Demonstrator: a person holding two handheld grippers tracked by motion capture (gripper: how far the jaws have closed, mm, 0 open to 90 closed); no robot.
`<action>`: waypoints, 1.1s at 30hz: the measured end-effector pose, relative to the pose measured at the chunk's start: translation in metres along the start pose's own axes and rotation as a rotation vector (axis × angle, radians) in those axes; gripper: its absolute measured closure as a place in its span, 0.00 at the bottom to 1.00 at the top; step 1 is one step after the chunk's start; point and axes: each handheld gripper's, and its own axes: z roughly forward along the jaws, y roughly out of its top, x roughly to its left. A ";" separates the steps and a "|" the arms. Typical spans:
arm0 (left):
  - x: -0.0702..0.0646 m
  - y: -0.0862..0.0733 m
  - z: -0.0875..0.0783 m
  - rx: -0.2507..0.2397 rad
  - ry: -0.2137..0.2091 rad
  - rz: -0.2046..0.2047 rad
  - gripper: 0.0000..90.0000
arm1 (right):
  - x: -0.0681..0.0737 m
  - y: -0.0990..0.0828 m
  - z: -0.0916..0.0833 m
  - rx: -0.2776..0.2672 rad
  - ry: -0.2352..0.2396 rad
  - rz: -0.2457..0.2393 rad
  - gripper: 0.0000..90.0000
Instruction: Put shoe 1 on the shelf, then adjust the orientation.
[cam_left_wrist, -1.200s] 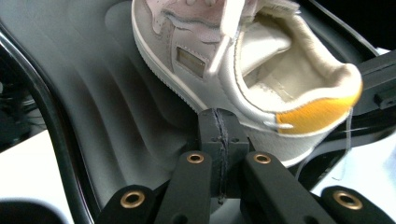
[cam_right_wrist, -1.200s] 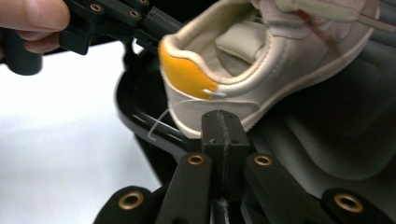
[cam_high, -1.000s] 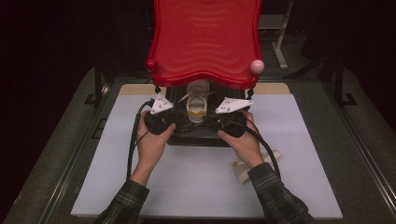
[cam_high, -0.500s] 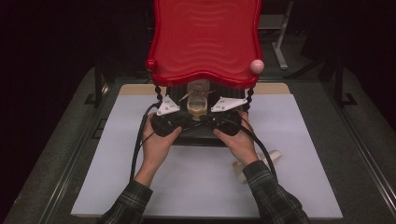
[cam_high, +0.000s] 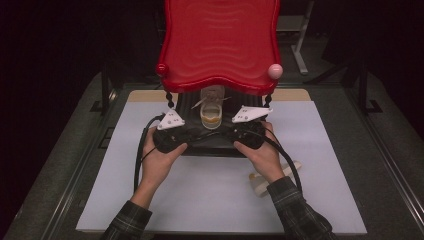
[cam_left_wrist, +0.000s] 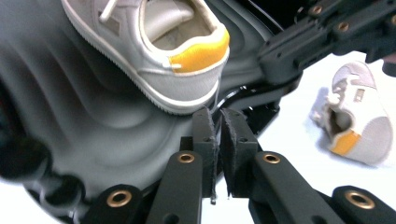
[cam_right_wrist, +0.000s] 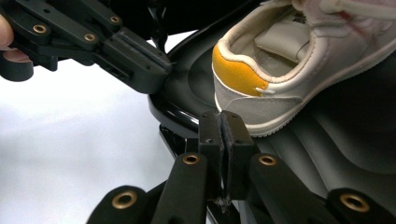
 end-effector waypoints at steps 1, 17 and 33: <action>0.000 -0.001 -0.002 0.004 -0.002 -0.001 0.92 | 0.001 0.000 -0.003 0.002 0.002 0.004 0.97; -0.003 -0.047 -0.047 0.087 -0.030 -0.037 0.51 | 0.004 -0.030 -0.041 0.045 0.014 0.042 0.95; 0.005 -0.132 -0.075 0.228 0.072 -0.110 0.23 | -0.020 -0.091 -0.097 0.109 -0.033 0.138 1.00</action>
